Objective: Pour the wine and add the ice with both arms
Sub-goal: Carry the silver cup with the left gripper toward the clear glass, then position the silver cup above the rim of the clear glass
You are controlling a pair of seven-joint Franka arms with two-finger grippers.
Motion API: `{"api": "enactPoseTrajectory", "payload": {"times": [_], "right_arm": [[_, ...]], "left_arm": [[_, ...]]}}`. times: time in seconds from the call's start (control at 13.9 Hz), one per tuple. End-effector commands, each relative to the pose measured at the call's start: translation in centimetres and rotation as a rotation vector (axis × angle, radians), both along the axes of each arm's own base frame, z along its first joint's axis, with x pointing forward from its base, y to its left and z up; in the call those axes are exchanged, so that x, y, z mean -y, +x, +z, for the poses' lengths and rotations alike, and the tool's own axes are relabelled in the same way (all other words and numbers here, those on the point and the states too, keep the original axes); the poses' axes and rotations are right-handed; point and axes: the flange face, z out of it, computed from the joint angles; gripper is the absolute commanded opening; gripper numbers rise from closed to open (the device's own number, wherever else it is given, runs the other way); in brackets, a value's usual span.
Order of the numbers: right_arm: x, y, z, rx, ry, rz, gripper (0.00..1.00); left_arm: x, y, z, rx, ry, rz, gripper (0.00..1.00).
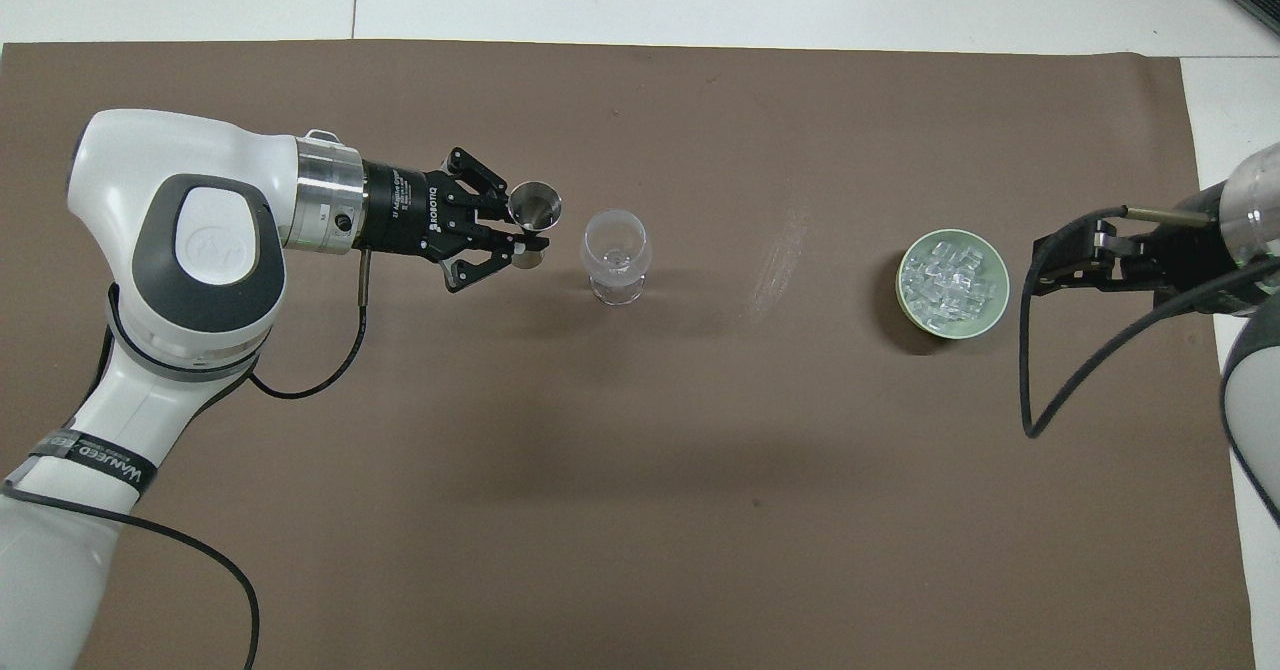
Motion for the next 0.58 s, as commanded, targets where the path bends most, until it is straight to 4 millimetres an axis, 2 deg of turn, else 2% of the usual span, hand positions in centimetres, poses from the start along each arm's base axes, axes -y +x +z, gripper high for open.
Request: {"api": "enactPoseTrajectory", "payload": {"times": [0.0,0.07,0.5], "right_arm": [[0.3,-0.1,0.1,-0.002,0.02,0.007,1.0],[0.3,-0.1,0.1,-0.002,0.02,0.007,1.0],[0.4,-0.1,0.1,-0.002,0.02,0.006,1.0]], "left_arm": [[0.9,-0.9,1.0,-0.004,0.004,0.022,0.0],[1.9,-1.1,1.3,0.012,0.01,0.02,0.0],[2.5,-1.0,2.2,0.063,0.085,-0.019,0.0]]}}
